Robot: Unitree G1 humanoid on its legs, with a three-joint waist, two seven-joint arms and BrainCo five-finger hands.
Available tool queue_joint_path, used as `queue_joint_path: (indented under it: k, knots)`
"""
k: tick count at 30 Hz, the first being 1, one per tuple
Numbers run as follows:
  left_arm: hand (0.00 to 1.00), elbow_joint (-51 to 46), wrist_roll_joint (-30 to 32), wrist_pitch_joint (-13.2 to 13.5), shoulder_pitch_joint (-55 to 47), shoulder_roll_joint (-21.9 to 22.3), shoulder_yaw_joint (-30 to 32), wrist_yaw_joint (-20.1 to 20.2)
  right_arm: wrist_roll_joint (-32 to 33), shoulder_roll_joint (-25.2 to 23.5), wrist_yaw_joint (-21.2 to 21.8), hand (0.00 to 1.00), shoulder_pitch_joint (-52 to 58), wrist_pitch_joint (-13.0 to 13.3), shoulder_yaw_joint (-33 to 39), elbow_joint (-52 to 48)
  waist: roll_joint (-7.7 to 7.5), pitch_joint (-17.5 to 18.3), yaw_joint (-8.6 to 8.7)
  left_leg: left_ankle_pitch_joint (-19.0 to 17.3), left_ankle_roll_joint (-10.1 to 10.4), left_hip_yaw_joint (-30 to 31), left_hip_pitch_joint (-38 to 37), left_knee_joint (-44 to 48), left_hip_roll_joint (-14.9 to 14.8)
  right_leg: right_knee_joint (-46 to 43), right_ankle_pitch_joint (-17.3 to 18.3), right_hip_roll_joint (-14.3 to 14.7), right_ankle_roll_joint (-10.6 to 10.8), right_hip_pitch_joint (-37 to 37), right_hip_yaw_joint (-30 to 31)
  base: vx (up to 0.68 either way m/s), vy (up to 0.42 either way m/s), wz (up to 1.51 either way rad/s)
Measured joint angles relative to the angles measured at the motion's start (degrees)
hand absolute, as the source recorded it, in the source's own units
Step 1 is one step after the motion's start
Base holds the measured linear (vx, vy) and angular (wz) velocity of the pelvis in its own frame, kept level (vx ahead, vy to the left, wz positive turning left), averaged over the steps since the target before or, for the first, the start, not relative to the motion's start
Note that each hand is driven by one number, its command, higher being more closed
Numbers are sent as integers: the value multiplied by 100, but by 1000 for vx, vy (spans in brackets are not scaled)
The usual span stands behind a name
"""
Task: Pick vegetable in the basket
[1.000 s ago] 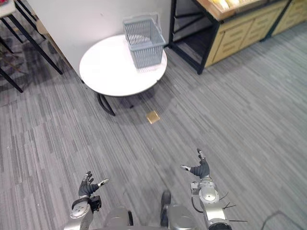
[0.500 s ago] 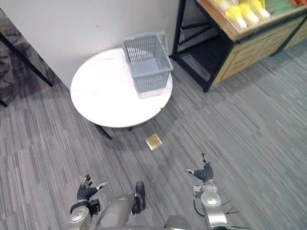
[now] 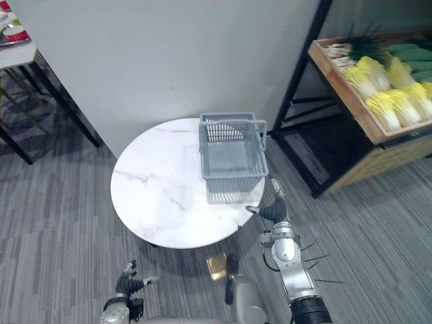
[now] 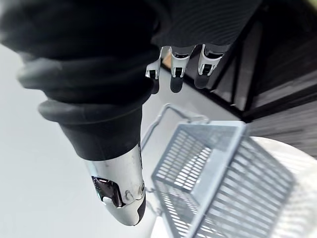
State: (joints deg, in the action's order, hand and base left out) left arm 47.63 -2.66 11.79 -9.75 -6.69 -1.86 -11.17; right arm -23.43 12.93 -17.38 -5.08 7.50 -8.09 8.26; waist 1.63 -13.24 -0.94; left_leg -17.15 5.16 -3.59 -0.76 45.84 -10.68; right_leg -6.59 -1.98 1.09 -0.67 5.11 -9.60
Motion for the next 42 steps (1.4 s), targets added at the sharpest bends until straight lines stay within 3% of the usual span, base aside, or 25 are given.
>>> queue_joint_path:
  k: [2, 3, 4, 6, 9, 12, 17, 19, 22, 25, 33, 40, 41, 42]
  knots:
    - [0, -37, 14, 17, 11, -11, -35, 4, -259, 105, -119, 0, -298, 17, -217, -65, -13, -4, -56, -91, -156, -257, 314, -246, -49, 127, 86, -28, -61, -297, -54, 251, -87, 4]
    - [0, -53, 65, 15, 10, 0, -45, 4, -432, 166, -149, 0, -497, 44, -357, -70, 52, -9, -53, -93, -163, -327, 474, -922, -37, 222, 59, -32, 6, -376, -89, 224, -19, -2]
    - [0, -44, 116, 8, -5, 20, -92, 1, -566, 275, -149, 0, -602, 74, -470, -70, 140, -7, -52, 146, -122, -330, 557, -1833, -16, 278, 57, -3, 80, -408, -120, 172, -2, -3]
    - [0, -50, 115, 10, -15, 52, -158, 4, -712, 446, -137, 0, -657, 57, -622, 2, 284, 3, -124, 787, -44, -315, 520, -2629, 79, 291, 38, 28, 248, -431, -52, 216, 89, -12]
    - [0, -29, 131, 16, -9, -89, -245, 4, -961, 453, -139, 0, -919, 27, -769, 302, 152, -18, -133, 1037, -133, -399, 338, -3278, 309, 424, -22, -167, 350, -361, 27, 173, 85, 0]
    - [0, -30, 236, 23, -7, -130, -279, -3, -1121, 508, -153, 0, -1517, -37, -960, 966, 130, -36, -150, 1207, -192, -434, 283, -3708, 477, 550, -71, -279, 422, -279, 53, 92, 64, 4]
    - [0, -39, 232, 85, 30, -189, -306, -33, -1345, 586, -319, 0, -2632, -176, -1163, 2161, 106, -174, -210, 1346, -239, -436, 426, -3988, 609, 631, -180, -341, 459, -37, 68, 30, 28, 1]
    - [0, -46, 216, 124, 157, -198, -310, -75, -1471, 768, -414, 0, -3210, -267, -1164, 2696, 107, -349, -319, 1388, -255, -444, 586, -4003, 628, 675, -281, -338, 449, 117, 115, -24, 21, -1]
    - [0, -158, 63, 198, 230, -201, -330, -157, -1543, 1173, -494, 0, -3944, -440, -1212, 3179, 171, -647, -323, 1445, -302, -352, 800, -3991, 664, 720, -408, -335, 434, 261, 94, -37, 10, 14]
    - [0, -157, -196, 229, 230, -209, -369, -164, -1544, 1459, -561, 0, -4436, -589, -1211, 3567, 202, -717, -328, 1459, -321, -248, 971, -3968, 702, 801, -438, -354, 441, 339, 94, -26, 18, 16]
    - [0, -141, -454, 255, 243, -116, -481, -161, -1570, 2085, -776, 0, -5283, -841, -974, 4291, 492, -946, -320, 1596, -344, 37, 1249, -4008, 778, 802, -438, -401, 441, 520, 105, -14, 7, 19]
    - [0, -74, -526, 257, 296, -77, -490, -133, -1560, 2382, -489, 0, -5347, -909, -966, 5072, 585, -997, -303, 1745, -314, 184, 1272, -4186, 798, 804, -437, -406, 439, 568, 57, -16, 2, 10]
    - [0, -25, -527, 257, 365, -60, -491, -132, -1552, 2411, -444, 100, -5346, -909, -957, 5196, 621, -1021, -306, 1796, -306, 201, 1273, -4251, 809, 803, -437, -414, 439, 593, 41, -44, 1, 8]
    - [0, 8, -542, 256, 411, -51, -491, -132, -1549, 2411, -446, 100, -5356, -885, -887, 5201, 636, -1031, -293, 1869, -310, 201, 1272, -4339, 824, 808, -437, -426, 439, 630, 37, -47, 1, 5]
